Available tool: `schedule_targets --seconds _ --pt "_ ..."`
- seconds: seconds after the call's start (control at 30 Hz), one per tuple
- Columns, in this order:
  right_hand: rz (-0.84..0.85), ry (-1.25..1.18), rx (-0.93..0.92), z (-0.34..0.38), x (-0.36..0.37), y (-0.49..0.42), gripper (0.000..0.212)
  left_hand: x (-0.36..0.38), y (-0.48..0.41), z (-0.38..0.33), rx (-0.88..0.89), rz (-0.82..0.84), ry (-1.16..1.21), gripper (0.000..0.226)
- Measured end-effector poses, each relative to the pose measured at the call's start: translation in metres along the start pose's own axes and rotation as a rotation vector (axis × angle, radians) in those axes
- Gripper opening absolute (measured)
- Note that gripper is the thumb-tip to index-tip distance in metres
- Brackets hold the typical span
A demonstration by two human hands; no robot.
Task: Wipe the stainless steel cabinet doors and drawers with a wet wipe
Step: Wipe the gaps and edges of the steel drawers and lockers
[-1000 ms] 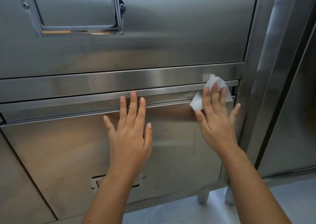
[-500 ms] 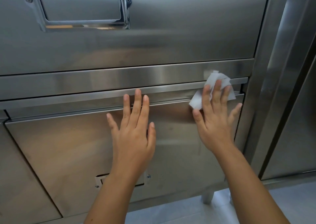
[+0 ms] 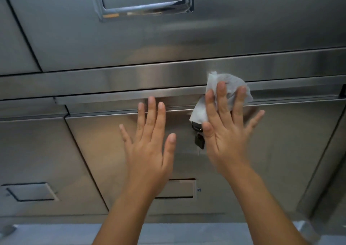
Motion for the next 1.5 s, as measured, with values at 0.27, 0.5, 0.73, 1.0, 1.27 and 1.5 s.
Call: schedule_targets --seconds 0.27,0.5,0.73,1.0,1.27,1.5 --pt "0.089 -0.013 -0.055 0.031 -0.003 -0.017 0.064 -0.028 -0.001 0.058 -0.023 -0.031 -0.201 0.056" --pt "0.191 0.083 -0.119 0.080 0.009 -0.025 0.067 -0.042 -0.012 0.082 0.039 -0.061 -0.266 0.058" --pt "0.302 0.117 -0.101 0.104 0.035 -0.026 0.065 -0.081 -0.021 0.124 0.034 -0.135 -0.254 0.058" --pt "0.397 0.193 -0.293 0.136 0.058 -0.038 0.065 -0.100 -0.037 0.191 0.040 -0.167 -0.302 0.059" --pt "0.317 0.333 -0.475 0.183 0.085 -0.058 0.064 -0.105 -0.051 0.225 0.099 -0.285 -0.278 0.060" --pt "0.241 0.374 -0.644 0.222 0.102 -0.078 0.062 -0.102 -0.056 0.239 0.132 -0.370 -0.247 0.061"
Point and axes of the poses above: each hand's wrist, its own y-axis away from the middle knuckle, its own x-axis out of the palm, z = x × y, the point moved 2 cm from there along -y, towards the middle knuckle, and after that the axes turned 14 degrees about -x, right-handed, at the moved point
